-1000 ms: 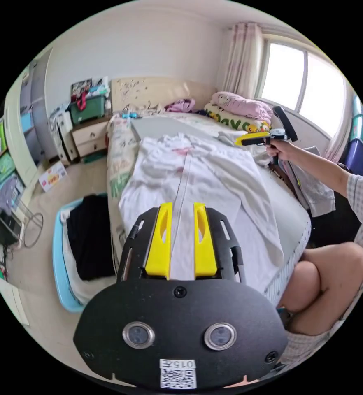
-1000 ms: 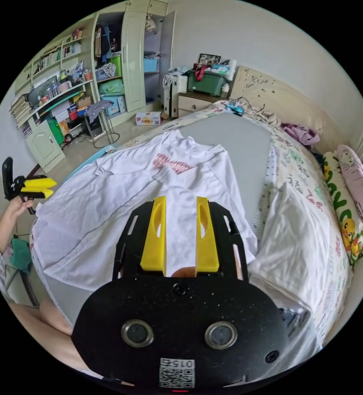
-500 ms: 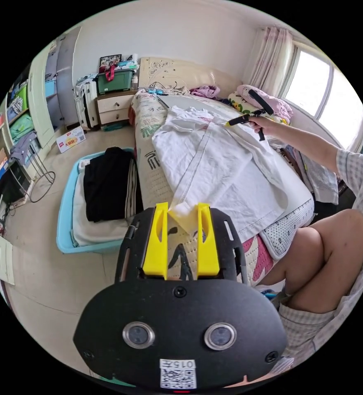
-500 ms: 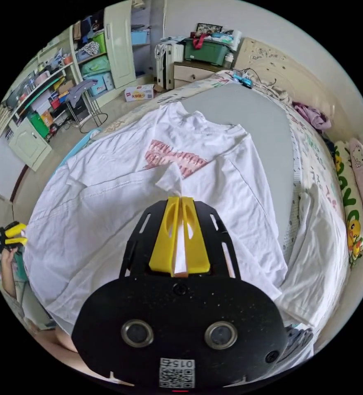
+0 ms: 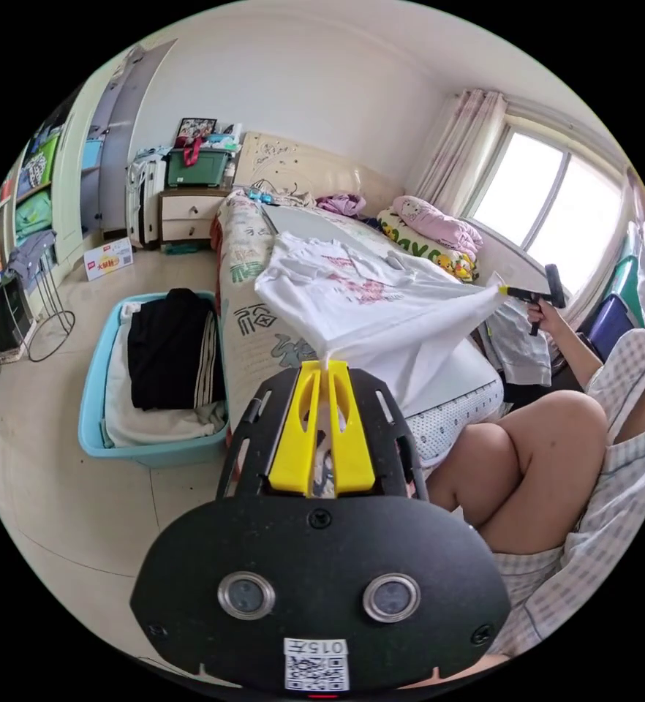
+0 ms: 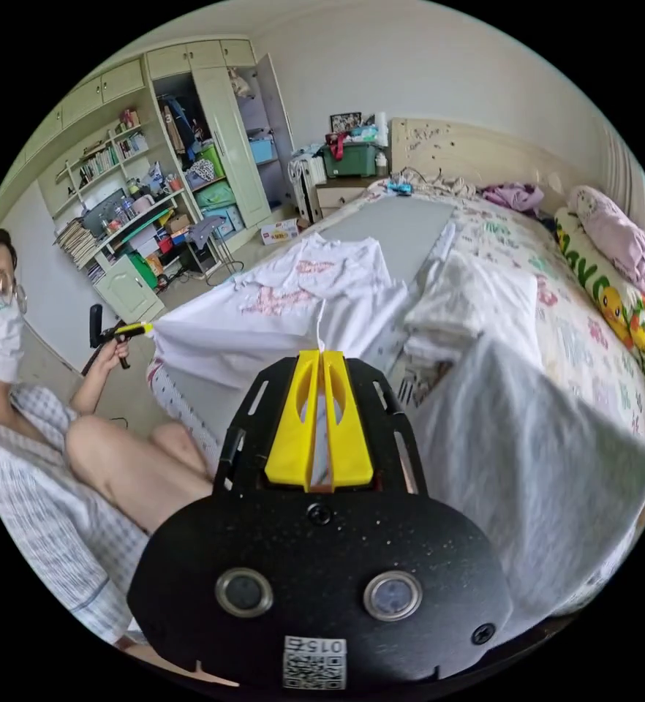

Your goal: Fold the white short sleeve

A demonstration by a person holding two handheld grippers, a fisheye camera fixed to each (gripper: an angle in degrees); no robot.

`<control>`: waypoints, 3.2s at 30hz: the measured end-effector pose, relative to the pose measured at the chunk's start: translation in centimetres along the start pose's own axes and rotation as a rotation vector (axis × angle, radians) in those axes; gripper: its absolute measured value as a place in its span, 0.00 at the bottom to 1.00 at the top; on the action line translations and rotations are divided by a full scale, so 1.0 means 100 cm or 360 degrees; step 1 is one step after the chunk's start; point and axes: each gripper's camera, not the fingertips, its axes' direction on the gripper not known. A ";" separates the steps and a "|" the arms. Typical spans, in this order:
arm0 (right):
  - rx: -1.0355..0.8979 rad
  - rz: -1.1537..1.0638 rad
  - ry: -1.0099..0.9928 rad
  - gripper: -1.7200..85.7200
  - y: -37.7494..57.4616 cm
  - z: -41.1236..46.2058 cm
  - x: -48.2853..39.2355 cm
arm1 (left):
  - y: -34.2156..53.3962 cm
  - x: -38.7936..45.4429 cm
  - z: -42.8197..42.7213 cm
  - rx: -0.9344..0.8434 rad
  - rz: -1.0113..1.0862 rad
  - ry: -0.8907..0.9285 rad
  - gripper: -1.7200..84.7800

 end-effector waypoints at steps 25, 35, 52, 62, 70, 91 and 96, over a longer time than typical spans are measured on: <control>-0.0133 -0.0029 0.0376 0.14 0.126 0.000 -0.083 | 0.046 0.095 -0.014 -0.0179 0.0133 -0.0284 0.11; -0.0268 -0.0457 0.0002 0.12 0.121 0.035 -0.118 | 0.049 0.092 0.001 -0.0214 0.0155 -0.0152 0.12; -0.0144 -0.0030 -0.0051 0.01 0.081 0.012 -0.043 | -0.030 0.050 0.027 -0.0255 0.0021 -0.0235 0.02; -0.0196 -0.0156 -0.0138 0.01 0.101 0.013 -0.052 | -0.008 0.123 0.035 -0.0469 0.0597 0.0267 0.11; -0.0251 -0.0190 -0.0161 0.01 0.118 0.003 -0.062 | -0.008 0.131 0.046 -0.0450 0.0667 0.0104 0.09; -0.0273 -0.0155 0.0065 0.09 0.148 -0.014 -0.091 | 0.059 0.101 -0.036 -0.0369 0.0388 -0.0098 0.08; -0.0266 -0.0085 0.0158 0.14 0.119 -0.004 -0.078 | 0.037 0.082 -0.043 -0.0187 0.0328 -0.0171 0.15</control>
